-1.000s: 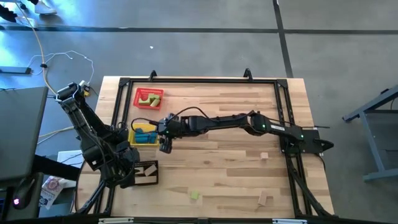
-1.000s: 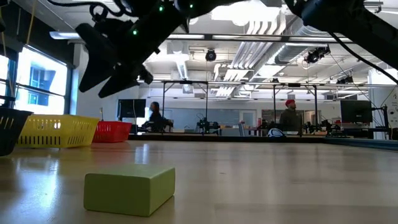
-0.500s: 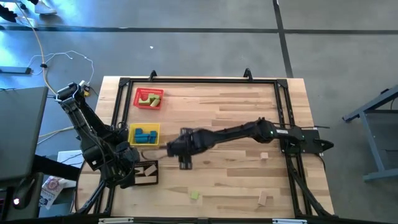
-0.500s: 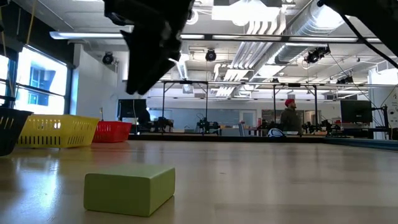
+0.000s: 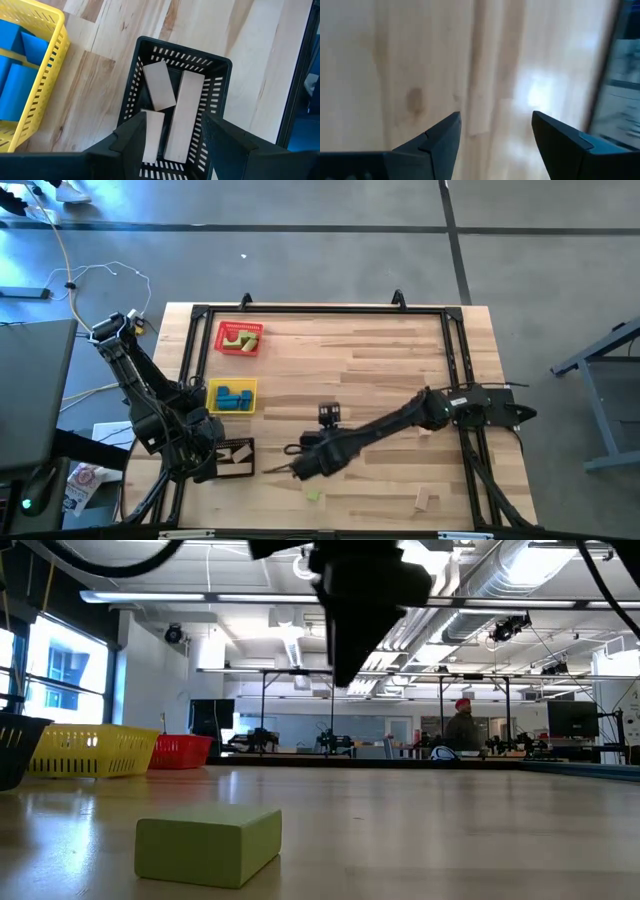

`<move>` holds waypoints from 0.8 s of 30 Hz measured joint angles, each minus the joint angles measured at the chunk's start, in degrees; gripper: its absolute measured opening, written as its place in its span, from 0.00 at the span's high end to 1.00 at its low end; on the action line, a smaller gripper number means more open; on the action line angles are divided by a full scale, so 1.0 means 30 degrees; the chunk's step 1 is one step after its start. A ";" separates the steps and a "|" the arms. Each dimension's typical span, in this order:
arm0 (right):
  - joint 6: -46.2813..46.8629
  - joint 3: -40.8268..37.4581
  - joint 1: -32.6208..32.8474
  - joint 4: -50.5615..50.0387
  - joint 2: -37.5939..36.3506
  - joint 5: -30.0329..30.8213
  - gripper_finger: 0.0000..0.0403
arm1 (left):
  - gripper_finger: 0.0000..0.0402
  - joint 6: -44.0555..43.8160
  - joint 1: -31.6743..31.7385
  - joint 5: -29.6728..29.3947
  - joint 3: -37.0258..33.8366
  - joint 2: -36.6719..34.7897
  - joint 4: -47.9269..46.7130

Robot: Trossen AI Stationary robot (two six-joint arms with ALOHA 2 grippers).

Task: Sort & place blocks by color
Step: Put the square wooden block into the black basket

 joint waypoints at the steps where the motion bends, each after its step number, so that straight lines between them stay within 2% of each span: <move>1: 0.0451 0.0000 0.0237 -0.0208 0.0000 0.0651 0.43 | 0.57 0.0000 0.0000 0.0000 0.0000 0.0000 -0.0007; 7: 0.1072 -0.0007 0.1230 -0.0225 -0.0329 0.1959 0.43 | 0.57 -0.0022 0.0000 0.0000 0.0000 0.0000 0.0040; 21: 0.0926 -0.0071 0.1646 -0.0193 -0.0493 0.2002 0.43 | 0.57 -0.0007 0.0000 0.0000 0.0000 0.0000 0.0369; 24: 0.1252 -0.1742 0.1646 -0.0174 -0.1052 0.2039 0.43 | 0.57 0.0010 0.0000 0.0000 0.0000 0.0000 0.0456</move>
